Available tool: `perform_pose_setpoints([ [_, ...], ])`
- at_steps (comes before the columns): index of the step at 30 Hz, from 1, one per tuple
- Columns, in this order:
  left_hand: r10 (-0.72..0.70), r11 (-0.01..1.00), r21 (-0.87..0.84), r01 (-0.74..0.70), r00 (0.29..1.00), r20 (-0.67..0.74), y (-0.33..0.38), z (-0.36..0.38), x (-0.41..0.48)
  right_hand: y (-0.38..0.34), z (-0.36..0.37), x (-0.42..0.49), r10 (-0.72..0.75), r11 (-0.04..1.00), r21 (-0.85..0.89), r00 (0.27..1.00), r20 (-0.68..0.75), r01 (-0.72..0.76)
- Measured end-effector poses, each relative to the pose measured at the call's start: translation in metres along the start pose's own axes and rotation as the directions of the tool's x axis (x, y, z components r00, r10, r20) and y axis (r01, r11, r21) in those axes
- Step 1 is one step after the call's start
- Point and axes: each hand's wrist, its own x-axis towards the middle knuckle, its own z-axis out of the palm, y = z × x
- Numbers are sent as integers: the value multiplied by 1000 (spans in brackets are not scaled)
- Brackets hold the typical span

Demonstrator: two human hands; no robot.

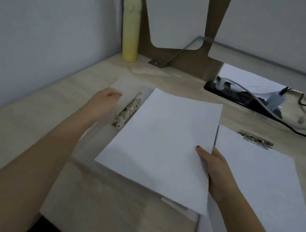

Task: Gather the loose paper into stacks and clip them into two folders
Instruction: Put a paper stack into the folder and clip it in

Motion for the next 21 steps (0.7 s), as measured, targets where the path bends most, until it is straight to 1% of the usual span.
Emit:
perform_pose_setpoints([
  [2,-59,997,60,53,993,103,3,3,7,2,6,4,10,1000,-1,1000,-29,-10],
  [4,-97,994,68,86,977,190,10,6,11,1,10,6,10,1000,-2,999,-43,-10],
  [7,-123,987,136,89,956,266,15,7,17,3,18,9,11,1000,-26,999,-51,-12],
  [10,-131,983,160,86,945,298,13,7,21,5,22,10,-3,998,-63,999,-52,0],
  [12,-132,985,145,91,942,308,13,8,23,5,21,9,-4,997,-78,999,-39,1],
  [18,-129,991,62,115,939,318,14,8,19,8,19,6,1,996,-90,1000,-17,-2],
  [21,-121,992,-9,130,945,303,12,7,20,9,18,4,7,997,-82,1000,-18,-8],
])
